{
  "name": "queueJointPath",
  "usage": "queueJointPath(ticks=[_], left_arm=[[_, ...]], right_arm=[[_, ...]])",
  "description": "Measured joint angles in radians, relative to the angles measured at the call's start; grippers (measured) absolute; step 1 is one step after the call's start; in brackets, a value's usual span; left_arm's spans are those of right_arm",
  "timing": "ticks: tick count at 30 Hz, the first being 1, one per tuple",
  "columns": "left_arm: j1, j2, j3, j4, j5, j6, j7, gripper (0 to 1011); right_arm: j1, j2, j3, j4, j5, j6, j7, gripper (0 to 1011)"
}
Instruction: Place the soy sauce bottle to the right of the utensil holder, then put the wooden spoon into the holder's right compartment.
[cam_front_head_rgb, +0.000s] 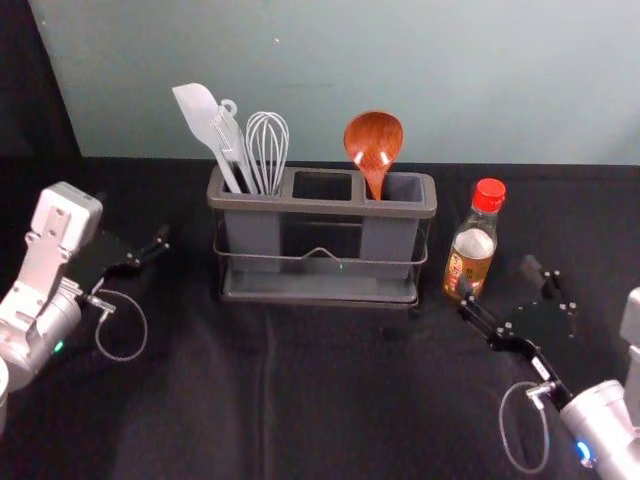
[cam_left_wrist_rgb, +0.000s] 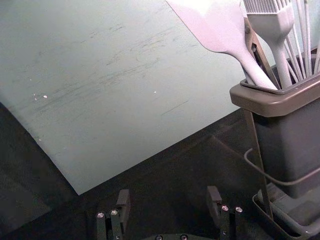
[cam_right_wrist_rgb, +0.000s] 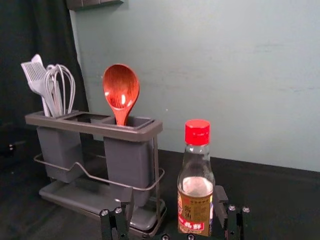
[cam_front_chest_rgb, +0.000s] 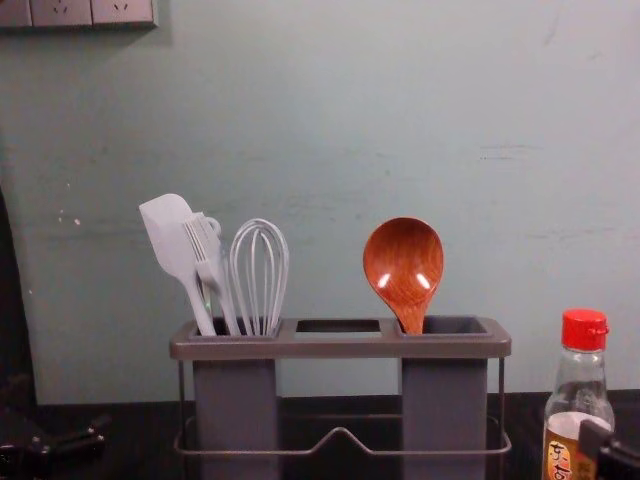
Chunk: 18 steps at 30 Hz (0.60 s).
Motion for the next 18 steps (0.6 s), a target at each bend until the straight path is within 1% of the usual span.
queueJointPath(ticks=[8, 18], left_arm=[[0.000, 0.000, 0.000, 0.000, 0.000, 0.000, 0.000, 1005], [0.000, 0.000, 0.000, 0.000, 0.000, 0.000, 0.000, 1005]], right_arm=[[0.015, -0.015, -0.007, 0.032, -0.014, 0.005, 0.000, 1002], [0.019, -0.016, -0.010, 0.037, -0.013, 0.012, 0.006, 1002]])
